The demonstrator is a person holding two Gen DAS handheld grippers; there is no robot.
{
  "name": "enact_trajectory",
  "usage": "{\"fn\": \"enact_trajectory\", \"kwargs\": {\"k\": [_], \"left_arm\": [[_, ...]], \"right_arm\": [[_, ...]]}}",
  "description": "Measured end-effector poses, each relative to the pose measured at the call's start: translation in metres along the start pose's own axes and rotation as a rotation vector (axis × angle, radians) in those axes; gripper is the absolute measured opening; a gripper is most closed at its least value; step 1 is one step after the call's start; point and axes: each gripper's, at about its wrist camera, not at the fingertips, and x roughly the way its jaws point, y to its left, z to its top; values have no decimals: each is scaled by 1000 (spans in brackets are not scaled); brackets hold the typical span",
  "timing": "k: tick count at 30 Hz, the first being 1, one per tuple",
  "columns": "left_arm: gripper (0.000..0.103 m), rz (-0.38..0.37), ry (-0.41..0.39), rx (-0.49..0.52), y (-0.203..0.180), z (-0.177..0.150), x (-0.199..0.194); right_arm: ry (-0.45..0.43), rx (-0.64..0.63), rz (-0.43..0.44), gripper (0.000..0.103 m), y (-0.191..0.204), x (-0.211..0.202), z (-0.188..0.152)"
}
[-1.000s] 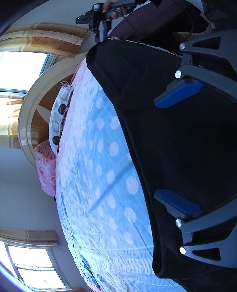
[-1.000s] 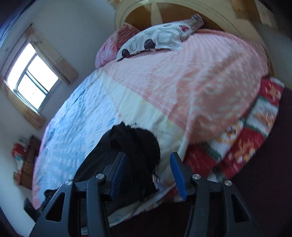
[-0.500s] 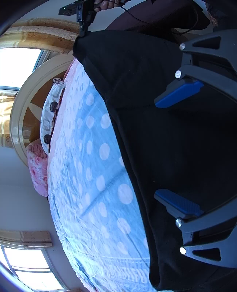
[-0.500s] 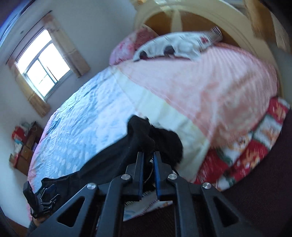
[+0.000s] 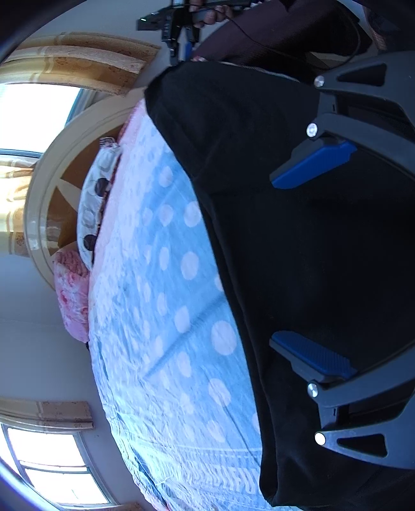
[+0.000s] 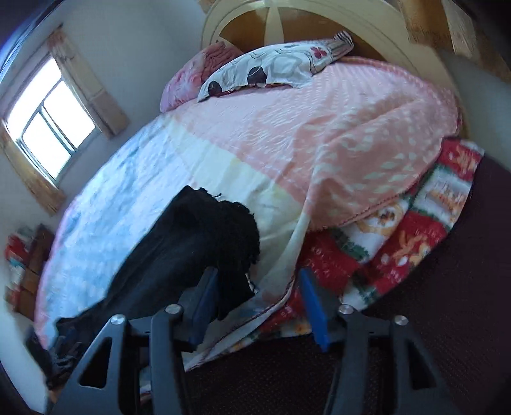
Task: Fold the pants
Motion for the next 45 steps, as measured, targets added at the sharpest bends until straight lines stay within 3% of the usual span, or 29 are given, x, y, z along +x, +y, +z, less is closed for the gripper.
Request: {"fn": "enact_trajectory", "kwargs": {"k": [5, 9, 15, 21, 23, 24, 27, 30, 34, 39, 43, 45], "left_arm": [[94, -5, -2, 35, -9, -1, 1], [94, 3, 18, 22, -5, -4, 7], [94, 3, 25, 17, -4, -7, 10], [94, -2, 22, 23, -4, -8, 10], [94, -5, 21, 14, -2, -8, 9], [94, -7, 21, 10, -2, -8, 9], [94, -12, 22, -3, 0, -7, 9], [94, -26, 20, -31, 1, -6, 7], [94, -102, 13, -110, 4, -2, 1], [94, -234, 18, -171, -4, 3, 2], [94, -321, 51, -179, -19, 5, 11], [94, -364, 70, -176, -28, 5, 17]], "right_arm": [[50, 136, 117, 54, -21, 19, -10], [31, 162, 182, 54, -20, 25, -12], [-14, 92, 165, 53, 3, 8, -8], [31, 120, 118, 53, -11, 30, -4], [30, 161, 167, 43, -17, 34, -5], [18, 150, 188, 29, -14, 32, -5], [-74, 1, 117, 22, 17, 8, -6], [-127, -125, 144, 21, 52, -12, -8], [-156, -394, 144, 21, 127, -22, -28], [-36, -805, 83, 20, 223, 25, -109], [101, -993, 60, 18, 248, 73, -172], [96, -1059, 35, 18, 253, 82, -191]]}}
